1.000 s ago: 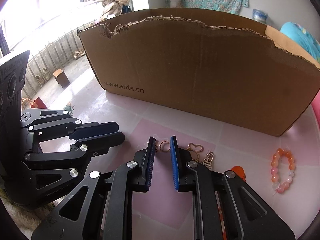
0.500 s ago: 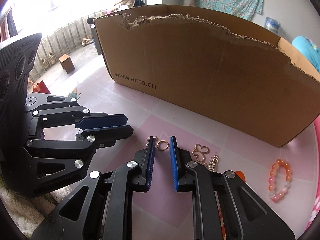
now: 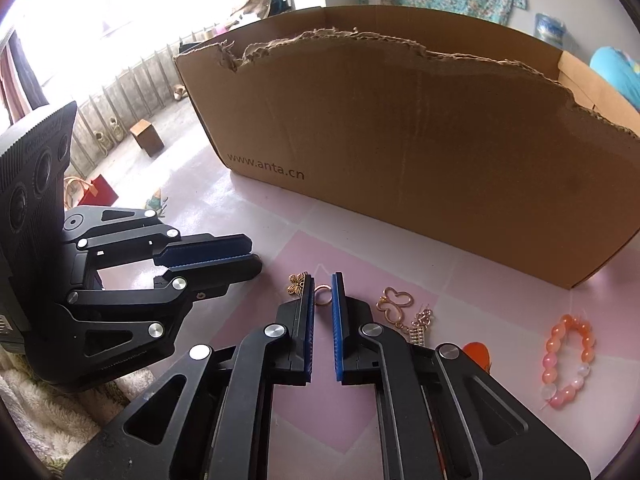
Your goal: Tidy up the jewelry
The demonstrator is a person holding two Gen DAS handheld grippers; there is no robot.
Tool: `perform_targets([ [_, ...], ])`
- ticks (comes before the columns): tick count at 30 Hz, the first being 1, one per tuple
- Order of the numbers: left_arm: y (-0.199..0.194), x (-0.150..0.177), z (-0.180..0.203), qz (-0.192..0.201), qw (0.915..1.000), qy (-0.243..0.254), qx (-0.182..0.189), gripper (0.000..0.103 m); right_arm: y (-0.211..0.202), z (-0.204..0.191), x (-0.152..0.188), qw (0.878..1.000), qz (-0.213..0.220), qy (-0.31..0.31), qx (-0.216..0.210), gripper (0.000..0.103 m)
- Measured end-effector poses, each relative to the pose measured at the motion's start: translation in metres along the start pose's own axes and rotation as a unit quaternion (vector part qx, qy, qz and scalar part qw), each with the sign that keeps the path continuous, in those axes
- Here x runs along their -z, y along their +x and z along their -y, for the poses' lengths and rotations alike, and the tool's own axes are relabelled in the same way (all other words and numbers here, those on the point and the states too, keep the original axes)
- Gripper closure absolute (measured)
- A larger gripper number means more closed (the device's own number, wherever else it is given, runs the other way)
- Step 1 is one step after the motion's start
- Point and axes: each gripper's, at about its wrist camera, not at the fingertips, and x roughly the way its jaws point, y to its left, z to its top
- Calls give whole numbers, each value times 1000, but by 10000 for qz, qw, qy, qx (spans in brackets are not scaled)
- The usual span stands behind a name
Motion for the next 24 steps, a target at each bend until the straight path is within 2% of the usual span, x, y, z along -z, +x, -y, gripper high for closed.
perform_targets([
  [10,-1,2,-1,64,9999,-44,72,93,-33,16,0,9965,498,613,-282,97],
  [16,-6,2,2,139,9998,15,130,93,-48,18,-2,9937,796,719,-318,97],
  [20,-22,-1,5,321,9993,123,177,93,-61,19,-9,9915,1022,714,-360,97],
  [24,-53,-19,4,733,9963,15,457,93,-85,19,-21,9874,1422,552,-425,97],
])
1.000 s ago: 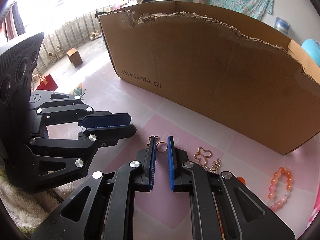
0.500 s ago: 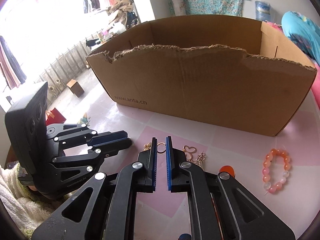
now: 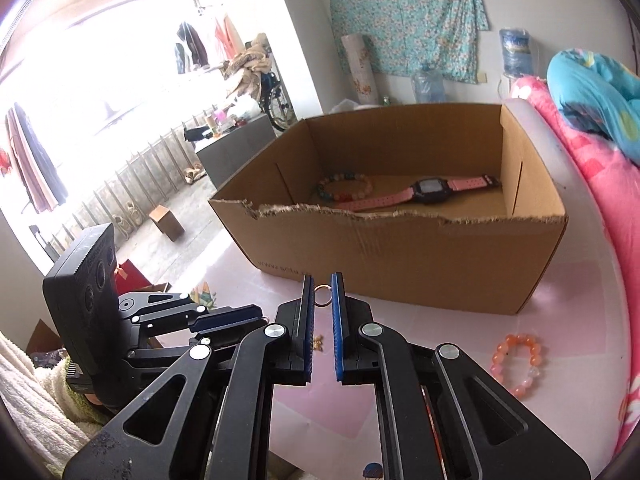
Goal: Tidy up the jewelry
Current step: 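Lift the gold ring into the box and open the left tool, then move the open left tool back to the gold butterfly charm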
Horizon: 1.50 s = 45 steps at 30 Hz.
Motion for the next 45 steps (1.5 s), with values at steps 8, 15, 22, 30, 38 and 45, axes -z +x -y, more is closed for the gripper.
perform_targets([
  [8,-33,-78,-7,722,9972,-1,208,93,1,10,-53,9987,491,-101,74,97],
  [15,41,-122,-38,-212,9990,-381,-70,92,61,60,-72,9954,-512,494,637,97],
  [22,102,-126,-54,-1098,9910,-743,-179,80,81,85,-76,9897,-863,705,900,93],
  [30,89,-128,-56,-733,9940,-771,-271,54,40,86,-76,9937,-327,705,804,91],
  [38,12,-113,-43,101,9980,-571,-237,48,-28,63,-50,9968,380,508,478,88],
  [45,-48,-57,-18,446,9983,-261,286,41,-48,37,4,9992,235,278,177,85],
])
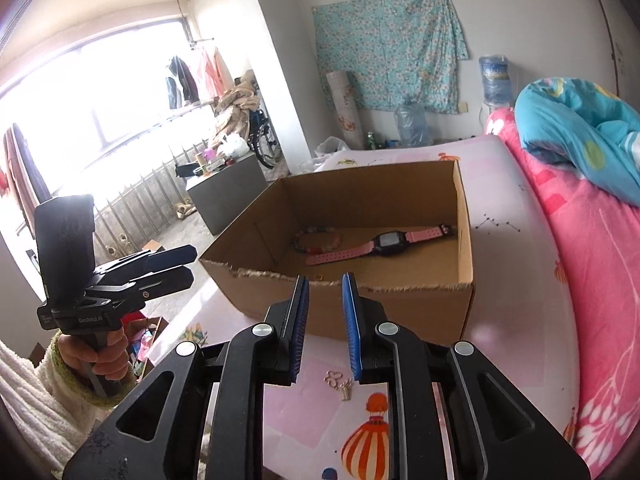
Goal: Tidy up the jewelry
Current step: 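Move the open left tool back to the gold butterfly charm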
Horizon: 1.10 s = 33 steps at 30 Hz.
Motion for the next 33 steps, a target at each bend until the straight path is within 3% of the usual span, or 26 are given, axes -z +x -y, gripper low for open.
perform_targets([
  [4,9,32,15,-369,9990,96,236,41,18,6,35,9978,-441,492,-39,85],
  [9,58,63,26,-1008,9942,295,-215,41,53,17,68,9875,-1028,1198,-45,84],
  [12,81,74,29,-1258,9901,422,-463,52,62,14,71,9858,-1078,1284,-28,84],
  [14,92,77,25,-1376,9888,256,-512,59,64,11,70,9861,-1051,1283,-44,84],
  [19,106,79,22,-1408,9884,81,-557,75,63,6,68,9881,-966,1196,55,84],
  [30,112,88,35,-1250,9849,663,-1002,80,60,12,74,9887,-901,1187,186,84],
  [33,113,87,35,-1230,9846,673,-1046,91,61,12,74,9888,-888,1190,176,84],
])
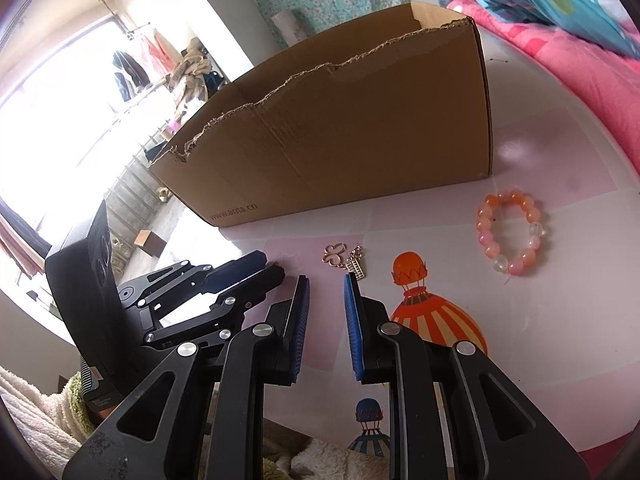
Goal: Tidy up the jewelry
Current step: 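Move the open left tool back to the gold butterfly charm, then close the left tool on the gold butterfly charm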
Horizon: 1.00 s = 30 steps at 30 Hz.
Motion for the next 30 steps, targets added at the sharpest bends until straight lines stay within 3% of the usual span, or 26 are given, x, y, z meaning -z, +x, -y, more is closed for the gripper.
perform_targets([
  [17,-8,0,-7,47,9998,-166,119,91,-4,3,-1,9999,90,-27,45,84],
  [30,-24,0,-20,176,9992,-349,11,91,8,-5,-2,9999,-73,-123,-63,84],
])
